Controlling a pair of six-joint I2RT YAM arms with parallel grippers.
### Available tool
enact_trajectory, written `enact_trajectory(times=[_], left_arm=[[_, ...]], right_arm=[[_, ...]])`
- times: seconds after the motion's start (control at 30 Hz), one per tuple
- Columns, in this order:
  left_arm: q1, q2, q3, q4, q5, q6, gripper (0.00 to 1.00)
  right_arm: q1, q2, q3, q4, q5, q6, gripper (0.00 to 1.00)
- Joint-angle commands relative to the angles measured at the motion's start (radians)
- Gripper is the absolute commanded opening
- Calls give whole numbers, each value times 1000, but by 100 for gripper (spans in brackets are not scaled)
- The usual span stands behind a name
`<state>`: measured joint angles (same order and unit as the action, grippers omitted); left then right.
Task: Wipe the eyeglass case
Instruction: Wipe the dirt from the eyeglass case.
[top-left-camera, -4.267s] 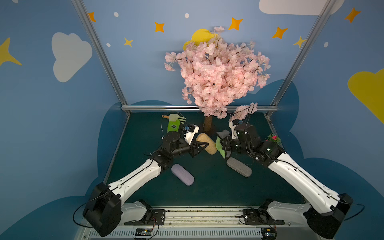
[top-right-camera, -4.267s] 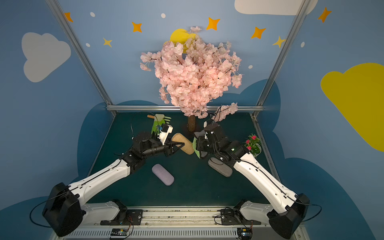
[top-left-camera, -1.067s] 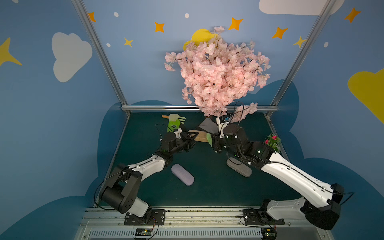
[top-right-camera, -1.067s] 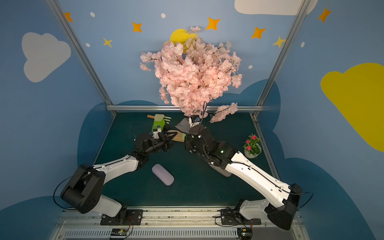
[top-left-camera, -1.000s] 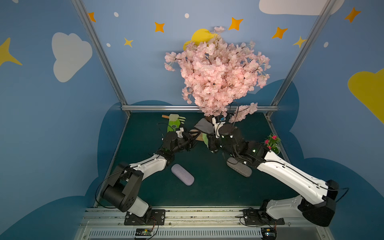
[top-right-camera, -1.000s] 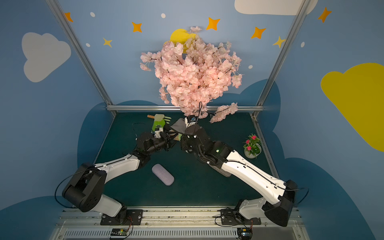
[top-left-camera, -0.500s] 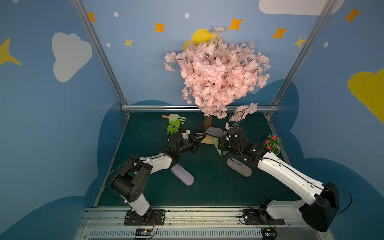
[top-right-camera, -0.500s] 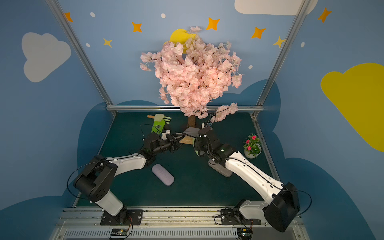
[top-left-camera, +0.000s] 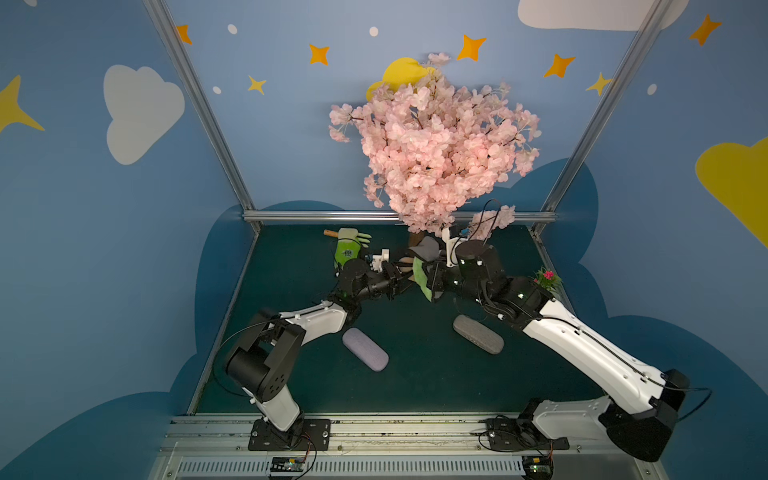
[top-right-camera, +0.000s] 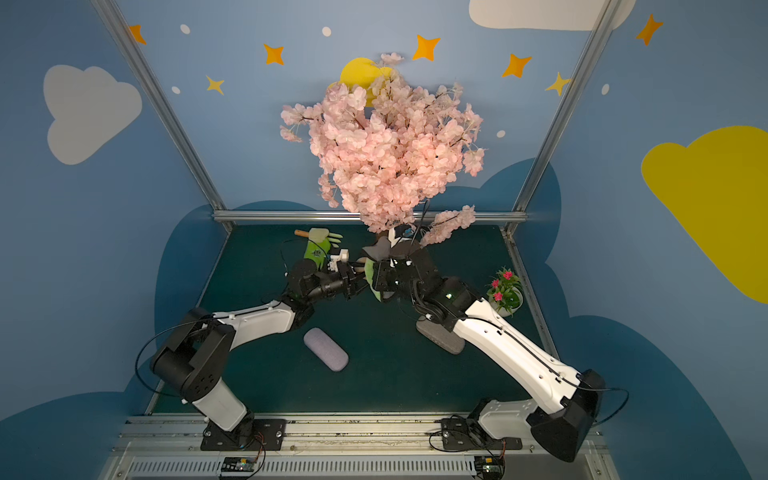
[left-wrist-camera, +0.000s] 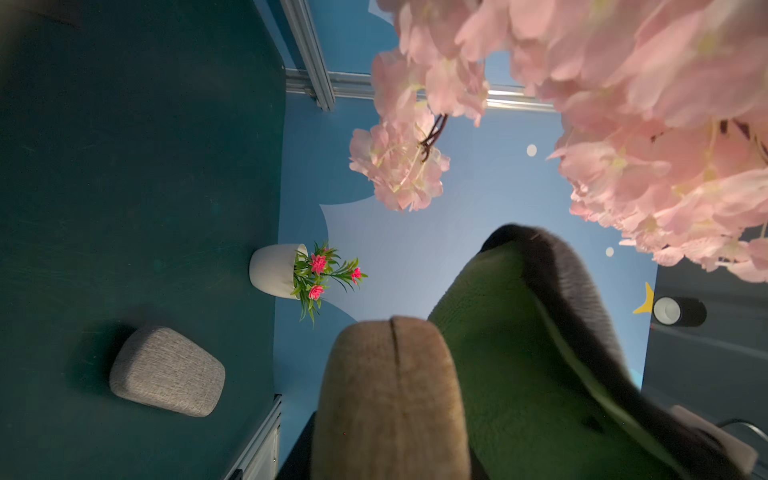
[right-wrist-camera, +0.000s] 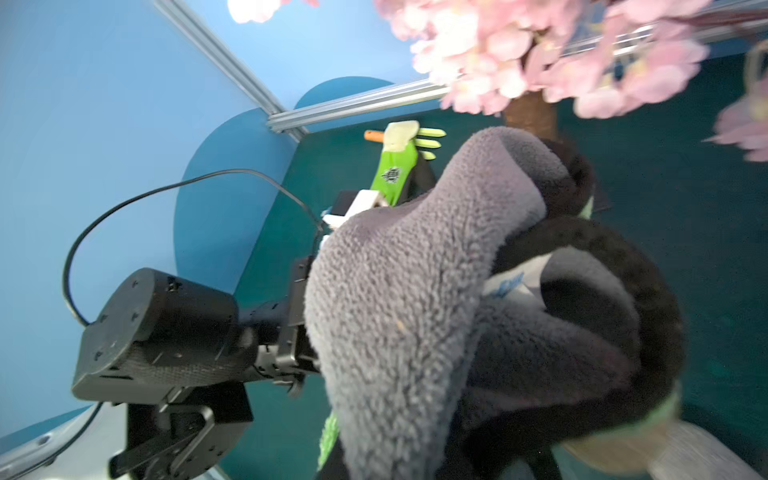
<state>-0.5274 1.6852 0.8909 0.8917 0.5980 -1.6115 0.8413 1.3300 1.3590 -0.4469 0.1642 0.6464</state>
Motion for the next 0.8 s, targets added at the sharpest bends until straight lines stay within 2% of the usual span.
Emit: enact_trajectory(times=[0.0, 0.27, 0.47, 0.57, 0.67, 0.77], left_arm=[[-7, 15, 36, 89, 85, 43, 3], [9, 23, 41, 198, 143, 27, 3], [35, 4, 35, 151, 181, 63, 3], [41, -11, 27, 58, 197, 134, 3], [40, -19, 41, -37, 235, 243, 3], [39, -10, 64, -60, 281, 323, 3]], right_arm=[[-22, 30, -36, 24, -25, 31, 0], [-211, -111, -224, -42, -73, 44, 0], [-309, -173, -240, -113, -117, 25, 0], [-293, -178, -182, -105, -142, 31, 0], [-217, -153, -117, -80, -131, 37, 0], [-124, -87, -51, -48, -130, 36, 0]])
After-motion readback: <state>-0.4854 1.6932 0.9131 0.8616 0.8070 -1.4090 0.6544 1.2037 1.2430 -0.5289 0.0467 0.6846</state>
